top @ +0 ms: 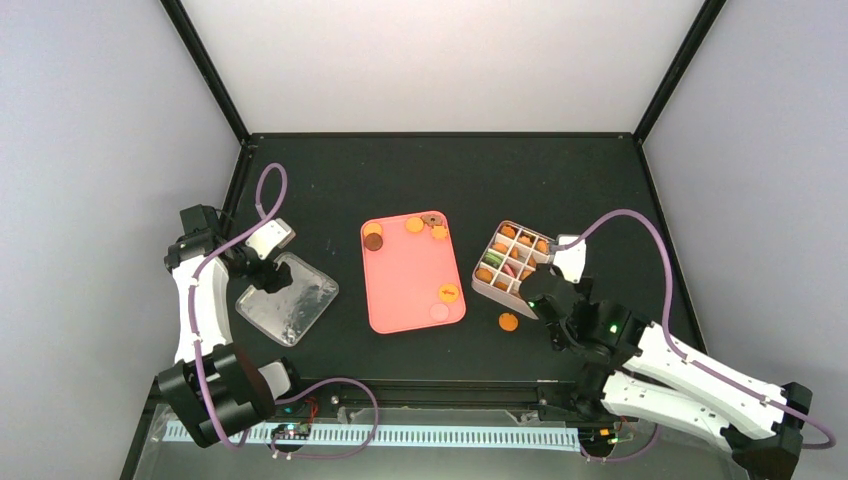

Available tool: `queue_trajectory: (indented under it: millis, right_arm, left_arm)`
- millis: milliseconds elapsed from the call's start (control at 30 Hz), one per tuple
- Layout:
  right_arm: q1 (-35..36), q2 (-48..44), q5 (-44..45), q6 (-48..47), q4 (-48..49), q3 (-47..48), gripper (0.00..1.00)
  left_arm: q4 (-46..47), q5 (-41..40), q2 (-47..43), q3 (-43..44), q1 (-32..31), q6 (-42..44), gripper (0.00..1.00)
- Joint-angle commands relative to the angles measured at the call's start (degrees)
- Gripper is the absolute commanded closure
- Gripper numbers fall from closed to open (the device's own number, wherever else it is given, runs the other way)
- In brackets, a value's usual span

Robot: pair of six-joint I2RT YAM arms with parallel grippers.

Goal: Pack the cookies
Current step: Place the fake cookies in the empty pocket of the box.

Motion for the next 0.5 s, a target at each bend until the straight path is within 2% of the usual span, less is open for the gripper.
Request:
queue_trajectory:
  millis: [0, 100, 233, 467]
  right_arm:
    - [-0.65, -1.32, 1.14, -0.9, 3.39, 0.69, 0.6]
    - [-0.89, -0.97, 0.73, -1.97, 4.45, 1.14, 0.56]
    - [-1.05, 0.01, 0.37, -3.17, 5.43, 1.65, 0.56]
    - [-2.5, 0.08, 0.29, -3.91, 6.12, 1.32, 0.67]
  left_arm:
    - [-0.94, 1.23, 0.64, 0.18, -0.1, 1.3, 0.16]
    - [-1.01, 1.07, 0.6, 0.08, -0.11, 1.55, 0.15]
    - [-1.01, 0.42, 0.57, 0.03, -0.1, 1.56, 0.16]
    - [-0.93, 0.17, 0.38, 0.09, -0.1, 1.47, 0.16]
